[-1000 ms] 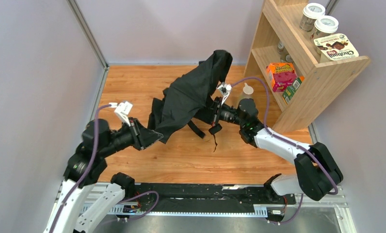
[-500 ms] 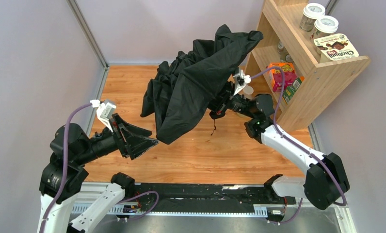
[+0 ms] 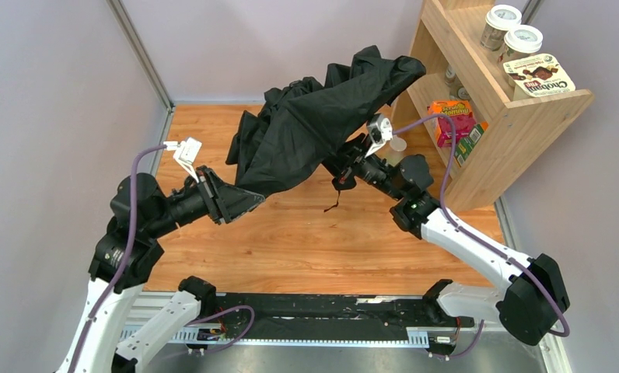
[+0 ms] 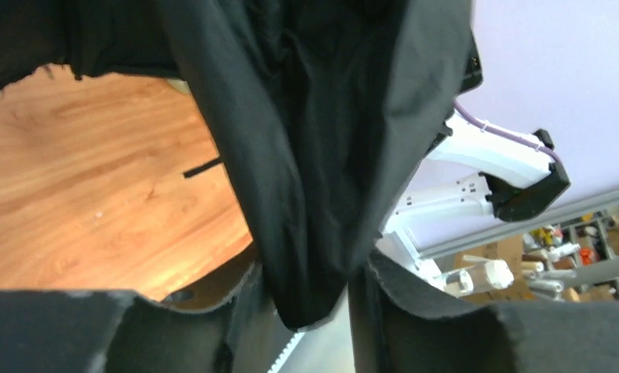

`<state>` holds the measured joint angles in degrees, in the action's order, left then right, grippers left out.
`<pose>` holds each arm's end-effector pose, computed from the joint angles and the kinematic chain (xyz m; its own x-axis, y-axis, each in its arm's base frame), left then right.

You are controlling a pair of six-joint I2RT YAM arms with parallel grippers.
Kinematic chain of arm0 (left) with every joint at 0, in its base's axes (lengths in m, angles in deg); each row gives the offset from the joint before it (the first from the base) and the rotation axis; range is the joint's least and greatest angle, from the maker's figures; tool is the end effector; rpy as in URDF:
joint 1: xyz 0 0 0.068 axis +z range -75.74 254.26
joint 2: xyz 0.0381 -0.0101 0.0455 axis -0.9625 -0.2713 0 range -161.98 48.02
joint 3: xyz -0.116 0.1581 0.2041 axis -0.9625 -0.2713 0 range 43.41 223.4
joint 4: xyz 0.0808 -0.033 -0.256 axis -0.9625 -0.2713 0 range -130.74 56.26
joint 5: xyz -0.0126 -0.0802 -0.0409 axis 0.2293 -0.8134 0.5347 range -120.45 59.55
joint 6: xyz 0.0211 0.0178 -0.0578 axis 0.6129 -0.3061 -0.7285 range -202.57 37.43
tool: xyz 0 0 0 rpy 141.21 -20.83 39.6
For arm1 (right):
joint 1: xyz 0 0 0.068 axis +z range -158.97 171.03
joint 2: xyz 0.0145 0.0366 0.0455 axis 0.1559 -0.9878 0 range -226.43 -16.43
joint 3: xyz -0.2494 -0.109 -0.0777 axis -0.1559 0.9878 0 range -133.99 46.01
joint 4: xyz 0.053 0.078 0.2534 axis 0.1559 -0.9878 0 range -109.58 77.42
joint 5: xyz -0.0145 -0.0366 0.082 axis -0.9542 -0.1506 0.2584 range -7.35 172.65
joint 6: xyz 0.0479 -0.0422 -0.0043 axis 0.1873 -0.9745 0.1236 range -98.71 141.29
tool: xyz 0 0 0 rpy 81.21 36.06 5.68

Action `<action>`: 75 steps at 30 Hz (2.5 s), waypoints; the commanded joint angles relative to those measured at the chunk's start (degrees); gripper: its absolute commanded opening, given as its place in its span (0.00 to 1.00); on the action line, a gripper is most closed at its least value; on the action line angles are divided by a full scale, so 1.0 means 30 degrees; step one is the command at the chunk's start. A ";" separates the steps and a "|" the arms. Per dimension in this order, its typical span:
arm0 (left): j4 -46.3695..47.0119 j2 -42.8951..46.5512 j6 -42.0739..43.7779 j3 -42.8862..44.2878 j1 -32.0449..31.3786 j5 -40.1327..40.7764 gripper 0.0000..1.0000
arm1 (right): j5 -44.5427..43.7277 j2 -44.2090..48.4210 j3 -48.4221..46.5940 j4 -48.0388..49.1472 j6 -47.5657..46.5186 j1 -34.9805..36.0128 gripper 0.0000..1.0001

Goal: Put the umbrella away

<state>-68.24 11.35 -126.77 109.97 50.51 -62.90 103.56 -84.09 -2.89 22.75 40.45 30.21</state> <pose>0.0865 -0.0670 0.4470 -0.6308 -0.3652 -0.6846 0.5434 0.4218 -0.7258 0.2146 0.1977 0.3769 -0.0719 0.3369 -0.9388 -0.8805 0.4208 0.2184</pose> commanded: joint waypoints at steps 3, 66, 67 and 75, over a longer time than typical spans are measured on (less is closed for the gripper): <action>-0.4871 -0.1664 0.5375 0.2040 0.0064 0.2872 0.15 | 0.5731 -0.0238 0.0304 0.5644 0.4091 -0.2419 0.00; 0.3504 -0.4683 -0.5092 0.3037 0.0064 0.2227 0.75 | 1.2719 0.0961 -0.2769 -0.5239 -0.2222 -0.0991 0.00; 0.3473 -0.4741 -0.5418 0.2978 0.0064 0.2406 0.75 | 1.2719 0.0961 -0.2887 -0.5679 -0.2603 -0.0844 0.00; 0.2921 -0.4858 -0.6302 0.2858 0.0064 0.2905 0.75 | 1.2046 0.0991 -0.3648 -0.8318 -0.4745 0.0124 0.00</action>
<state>-58.73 -1.87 -145.53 116.11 50.66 -56.50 138.66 -83.24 -9.36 0.33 32.58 28.33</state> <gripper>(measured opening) 0.751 0.055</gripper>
